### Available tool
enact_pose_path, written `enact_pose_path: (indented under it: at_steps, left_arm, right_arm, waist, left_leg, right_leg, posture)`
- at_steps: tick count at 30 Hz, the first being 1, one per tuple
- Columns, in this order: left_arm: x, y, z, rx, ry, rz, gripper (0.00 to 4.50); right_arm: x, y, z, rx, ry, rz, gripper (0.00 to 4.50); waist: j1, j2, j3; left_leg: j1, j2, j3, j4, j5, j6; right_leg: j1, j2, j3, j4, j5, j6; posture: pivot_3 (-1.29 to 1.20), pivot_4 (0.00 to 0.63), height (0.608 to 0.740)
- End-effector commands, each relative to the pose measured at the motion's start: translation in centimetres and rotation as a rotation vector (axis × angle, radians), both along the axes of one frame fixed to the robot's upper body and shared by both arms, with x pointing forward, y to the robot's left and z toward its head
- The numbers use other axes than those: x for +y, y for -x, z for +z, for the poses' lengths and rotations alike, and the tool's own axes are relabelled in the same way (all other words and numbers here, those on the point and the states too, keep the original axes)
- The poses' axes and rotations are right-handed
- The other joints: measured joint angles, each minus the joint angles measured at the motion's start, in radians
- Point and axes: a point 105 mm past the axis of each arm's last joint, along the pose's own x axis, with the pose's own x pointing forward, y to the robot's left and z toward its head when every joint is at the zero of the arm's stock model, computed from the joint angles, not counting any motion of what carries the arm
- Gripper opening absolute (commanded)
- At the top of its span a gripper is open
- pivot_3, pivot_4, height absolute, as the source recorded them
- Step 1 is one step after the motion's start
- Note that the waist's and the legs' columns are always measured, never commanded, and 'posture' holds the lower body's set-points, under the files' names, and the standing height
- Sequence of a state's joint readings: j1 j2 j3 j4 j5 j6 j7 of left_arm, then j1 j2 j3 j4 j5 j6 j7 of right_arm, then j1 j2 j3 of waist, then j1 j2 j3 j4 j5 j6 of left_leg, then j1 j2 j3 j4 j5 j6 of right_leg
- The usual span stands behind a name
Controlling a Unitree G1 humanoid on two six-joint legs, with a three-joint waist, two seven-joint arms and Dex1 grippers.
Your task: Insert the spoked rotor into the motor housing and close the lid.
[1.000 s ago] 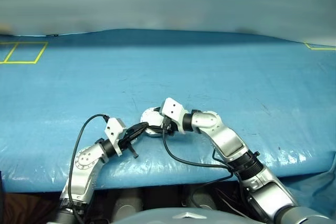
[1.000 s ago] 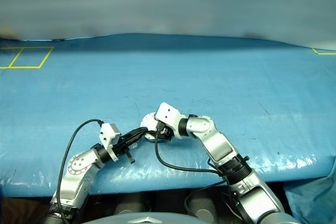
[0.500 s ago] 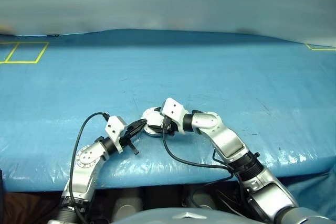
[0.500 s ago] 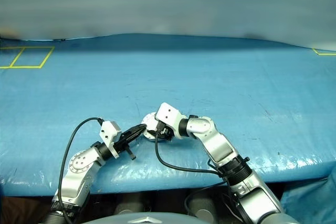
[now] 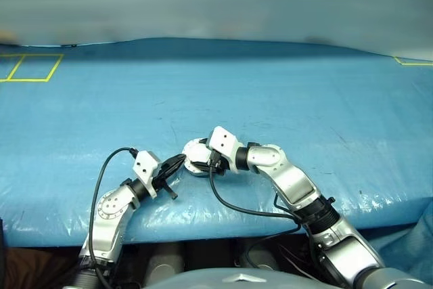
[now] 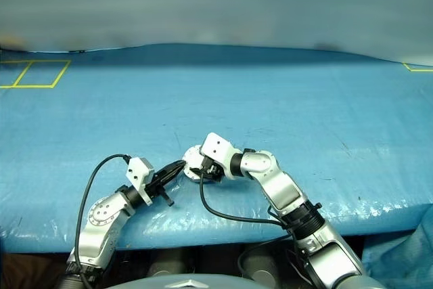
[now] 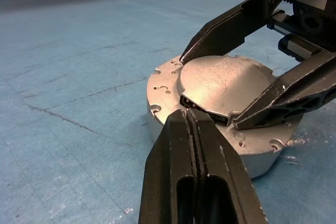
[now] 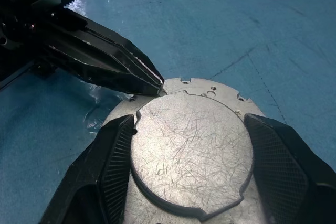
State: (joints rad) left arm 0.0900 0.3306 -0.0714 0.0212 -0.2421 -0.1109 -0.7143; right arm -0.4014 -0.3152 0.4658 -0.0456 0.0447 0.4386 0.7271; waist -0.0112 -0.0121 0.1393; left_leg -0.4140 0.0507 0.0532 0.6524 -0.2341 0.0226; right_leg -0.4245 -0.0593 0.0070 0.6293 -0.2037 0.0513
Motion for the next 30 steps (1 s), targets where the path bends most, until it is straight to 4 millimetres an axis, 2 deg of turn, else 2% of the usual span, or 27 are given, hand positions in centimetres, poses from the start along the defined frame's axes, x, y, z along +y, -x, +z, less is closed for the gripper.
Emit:
enact_pose_path:
  at_steps: [1, 7, 14, 21, 22, 25, 30]
  left_arm:
    - [-0.1, 0.4, -0.9, 0.039, -0.035, -0.017, 0.02]
    - [-0.6, 0.2, -0.6, 0.03, -0.035, -0.037, 0.02]
    - [-1.9, 0.0, 0.8, 0.007, 0.028, -0.075, 0.02]
    - [-2.4, 0.2, 0.2, 0.051, 0.012, -0.094, 0.02]
    - [-2.4, 0.2, 0.1, 0.053, 0.009, -0.091, 0.0]
    - [-2.3, 0.3, -0.1, 0.064, -0.006, -0.091, 0.0]
    - [-2.2, 0.4, -0.2, 0.074, -0.007, -0.09, 0.0]
  right_arm:
    - [-1.9, -0.3, -2.6, 0.057, 0.095, -0.079, 3.0]
    - [-2.1, -0.3, -2.5, 0.067, 0.088, -0.088, 3.0]
    - [-2.4, -0.6, -2.4, 0.065, 0.076, -0.115, 3.0]
    - [-2.4, -0.6, -2.4, 0.076, 0.059, -0.122, 3.0]
    - [-2.3, -0.5, -2.3, 0.08, 0.053, -0.115, 3.75]
    - [-2.2, -0.2, -1.5, 0.083, 0.011, -0.108, 4.46]
    - [-2.0, 0.4, 1.0, 0.09, -0.116, -0.09, 4.46]
  waist:
    - [0.0, 0.0, -0.001]
    - [0.001, 0.0, -0.002]
    - [0.002, 0.0, -0.002]
    - [0.003, 0.0, -0.002]
    - [0.003, 0.0, -0.002]
    - [0.003, 0.0, -0.002]
    - [0.006, 0.0, -0.002]
  left_leg:
    - [0.0, 0.0, 0.0, 0.0, 0.0, 0.0]
    - [0.0, 0.0, 0.0, 0.0, 0.0, 0.0]
    - [0.0, -0.002, 0.0, 0.0, 0.0, 0.0]
    - [0.0, -0.002, -0.001, 0.0, 0.0, 0.0]
    - [0.0, -0.003, -0.001, 0.001, 0.0, 0.0]
    - [0.0, -0.003, -0.001, 0.001, 0.0, 0.0]
    - [-0.002, -0.004, -0.002, 0.001, -0.001, 0.001]
  right_leg:
    - [0.0, 0.0, 0.0, 0.0, 0.0, 0.0]
    - [0.0, 0.0, 0.0, 0.0, 0.0, 0.0]
    - [0.001, -0.002, 0.0, 0.0, 0.0, 0.0]
    - [0.001, -0.002, 0.0, 0.0, -0.001, 0.002]
    - [0.001, -0.002, 0.0, 0.0, -0.002, 0.003]
    - [0.001, -0.003, 0.0, 0.0, -0.002, 0.003]
    - [0.0, -0.003, 0.0, -0.001, 0.001, -0.001]
  posture:
    - [0.0, 0.15, 0.74]
    - [0.0, 0.15, 0.74]
    - [0.0, 0.15, 0.74]
    - [0.0, 0.15, 0.74]
    - [0.0, 0.15, 0.74]
    - [0.0, 0.15, 0.74]
    - [0.0, 0.15, 0.74]
